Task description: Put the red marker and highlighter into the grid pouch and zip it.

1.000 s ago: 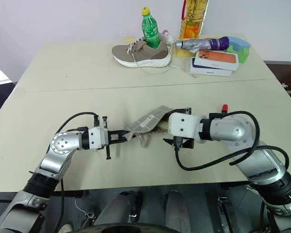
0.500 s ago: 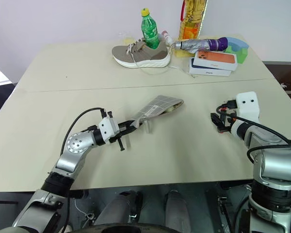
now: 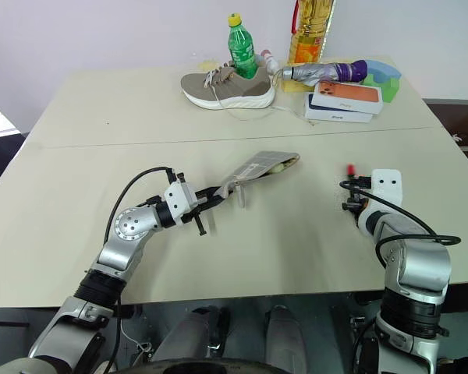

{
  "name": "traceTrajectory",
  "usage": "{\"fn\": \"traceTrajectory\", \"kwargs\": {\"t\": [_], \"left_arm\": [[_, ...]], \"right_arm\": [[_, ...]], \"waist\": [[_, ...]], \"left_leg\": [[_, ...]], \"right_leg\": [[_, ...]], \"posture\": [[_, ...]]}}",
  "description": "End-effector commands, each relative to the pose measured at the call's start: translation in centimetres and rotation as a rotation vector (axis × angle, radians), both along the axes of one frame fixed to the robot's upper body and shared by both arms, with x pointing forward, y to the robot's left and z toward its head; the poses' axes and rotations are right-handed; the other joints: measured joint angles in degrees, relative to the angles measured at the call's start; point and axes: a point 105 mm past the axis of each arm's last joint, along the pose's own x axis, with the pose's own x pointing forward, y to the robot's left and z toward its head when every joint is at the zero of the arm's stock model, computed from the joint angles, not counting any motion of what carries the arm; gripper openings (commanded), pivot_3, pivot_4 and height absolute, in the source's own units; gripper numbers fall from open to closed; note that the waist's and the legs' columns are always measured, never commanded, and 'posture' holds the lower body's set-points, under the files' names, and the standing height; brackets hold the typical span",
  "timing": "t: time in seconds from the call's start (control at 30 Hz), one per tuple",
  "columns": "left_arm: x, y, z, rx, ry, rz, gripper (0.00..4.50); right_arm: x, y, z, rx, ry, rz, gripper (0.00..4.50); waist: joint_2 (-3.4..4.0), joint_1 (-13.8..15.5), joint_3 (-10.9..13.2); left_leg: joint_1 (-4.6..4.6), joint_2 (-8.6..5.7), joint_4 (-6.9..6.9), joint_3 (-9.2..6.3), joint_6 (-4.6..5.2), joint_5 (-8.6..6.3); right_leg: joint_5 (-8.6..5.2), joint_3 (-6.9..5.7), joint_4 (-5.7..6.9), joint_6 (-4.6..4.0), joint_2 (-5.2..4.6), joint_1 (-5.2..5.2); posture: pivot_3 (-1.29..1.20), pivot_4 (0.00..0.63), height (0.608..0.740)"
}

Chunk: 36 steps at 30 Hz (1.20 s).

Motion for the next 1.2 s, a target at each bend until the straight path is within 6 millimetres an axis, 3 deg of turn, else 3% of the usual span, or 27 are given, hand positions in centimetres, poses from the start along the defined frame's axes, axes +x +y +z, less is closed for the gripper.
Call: {"fn": "traceTrajectory", "kwargs": {"t": [0.03,0.17,0.27,0.9,1.2], "left_arm": [[0.5,0.9,1.3,-0.034,-0.029,0.031,0.0],[1.0,1.3,1.8,-0.041,-0.038,0.043,0.0],[1.3,1.4,2.1,-0.046,-0.044,0.046,0.0],[1.1,1.1,1.9,-0.029,-0.056,0.02,0.0],[0.7,0.8,1.8,-0.028,-0.058,0.005,0.0]], "right_arm": [[0.8,1.6,3.3,-0.226,-0.109,0.204,0.39],[0.0,5.4,6.2,-0.666,-0.216,0.635,0.39],[-1.2,6.7,6.3,-0.745,-0.22,0.81,0.39],[-1.5,8.3,8.6,-0.726,-0.338,0.893,0.39],[-1.6,8.4,8.1,-0.741,-0.316,0.924,0.39]], "waist": [[0.01,-0.01,0.0],[0.01,-0.02,0.01],[-0.08,0.03,0.05],[-0.16,0.12,0.07],[-0.16,0.12,0.07]], "left_leg": [[0.0,0.0,0.0,0.01,0.01,0.0],[-0.01,0.0,-0.01,0.03,0.02,-0.01],[-0.02,0.01,-0.01,0.06,0.02,-0.01],[-0.02,0.01,0.08,0.05,0.04,-0.02],[-0.02,0.01,0.08,0.05,0.05,-0.03]], "right_leg": [[0.0,0.0,0.0,0.0,0.0,-0.01],[-0.01,-0.02,-0.02,0.02,0.01,-0.04],[-0.03,-0.03,-0.03,0.04,0.01,-0.02],[-0.02,-0.03,-0.1,0.04,-0.01,0.06],[-0.02,-0.02,-0.1,0.04,-0.02,0.06]], "posture": [[0.0,0.15,0.74],[0.0,0.15,0.74],[0.0,0.15,0.74],[0.0,0.15,0.74],[0.0,0.15,0.74]]}}
